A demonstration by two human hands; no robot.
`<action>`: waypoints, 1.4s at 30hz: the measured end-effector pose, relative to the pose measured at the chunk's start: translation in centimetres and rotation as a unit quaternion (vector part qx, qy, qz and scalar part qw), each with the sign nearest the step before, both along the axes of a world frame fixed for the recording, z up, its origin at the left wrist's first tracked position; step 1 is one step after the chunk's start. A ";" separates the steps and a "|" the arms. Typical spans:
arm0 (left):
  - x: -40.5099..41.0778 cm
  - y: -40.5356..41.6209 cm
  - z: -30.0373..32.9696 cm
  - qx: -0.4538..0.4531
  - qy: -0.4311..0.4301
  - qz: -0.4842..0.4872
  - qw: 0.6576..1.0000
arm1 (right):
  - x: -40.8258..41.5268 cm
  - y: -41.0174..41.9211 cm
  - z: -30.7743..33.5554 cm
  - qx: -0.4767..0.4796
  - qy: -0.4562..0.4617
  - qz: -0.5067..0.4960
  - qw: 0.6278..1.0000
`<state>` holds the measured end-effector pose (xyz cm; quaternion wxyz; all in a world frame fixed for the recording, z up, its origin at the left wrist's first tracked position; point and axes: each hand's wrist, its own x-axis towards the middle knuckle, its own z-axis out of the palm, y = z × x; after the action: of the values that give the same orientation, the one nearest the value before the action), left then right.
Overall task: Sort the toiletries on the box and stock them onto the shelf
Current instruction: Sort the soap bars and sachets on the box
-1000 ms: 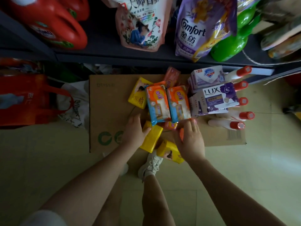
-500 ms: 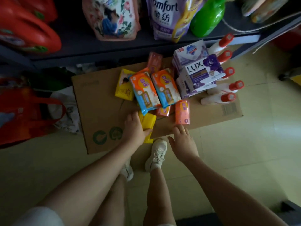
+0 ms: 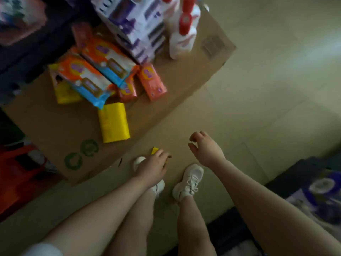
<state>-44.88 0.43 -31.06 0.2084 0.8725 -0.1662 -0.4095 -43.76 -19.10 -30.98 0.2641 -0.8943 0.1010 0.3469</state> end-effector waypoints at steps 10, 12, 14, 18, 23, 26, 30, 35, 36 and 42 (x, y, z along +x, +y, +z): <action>-3.3 -1.1 -25.1 0.225 0.009 -0.127 0.966 | -6.3 -3.1 -23.2 0.058 0.041 -0.126 0.989; -3.9 -0.2 -28.9 0.241 -0.011 -0.183 0.953 | -7.0 -2.4 -27.2 0.078 0.039 -0.150 0.985; -4.7 0.6 -32.3 0.252 -0.032 -0.235 0.938 | -7.4 -1.9 -30.2 0.098 0.041 -0.179 0.978; -6.0 1.1 -36.8 0.203 -0.124 -0.331 0.913 | -7.5 -1.5 -33.8 0.115 0.041 -0.198 0.973; -6.5 0.2 -38.1 0.200 -0.150 -0.361 0.898 | -6.8 -1.8 -34.1 0.119 0.037 -0.198 0.972; -5.8 -1.2 -36.9 0.219 -0.099 -0.289 0.927 | -6.4 -2.7 -32.6 0.119 0.040 -0.178 0.976; -3.2 -3.3 -31.5 0.103 0.039 0.059 0.992 | -5.5 -5.3 -27.5 0.133 0.009 -0.188 0.973; 1.1 -7.7 -15.3 -0.236 0.040 0.137 0.961 | -4.1 -8.5 -15.5 0.212 -0.025 -0.034 0.976; 1.8 -8.6 -11.5 -0.282 0.033 0.125 0.951 | -3.7 -9.1 -12.5 0.207 -0.047 0.005 0.977; 5.0 -10.7 7.6 -0.342 -0.072 0.026 0.937 | -0.2 -10.9 5.9 0.147 -0.226 0.123 0.955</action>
<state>-39.86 -10.29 -23.50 0.4922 0.7798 -0.2878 -0.2585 -43.92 -30.01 -25.07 0.3643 -0.9060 -0.1245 0.1762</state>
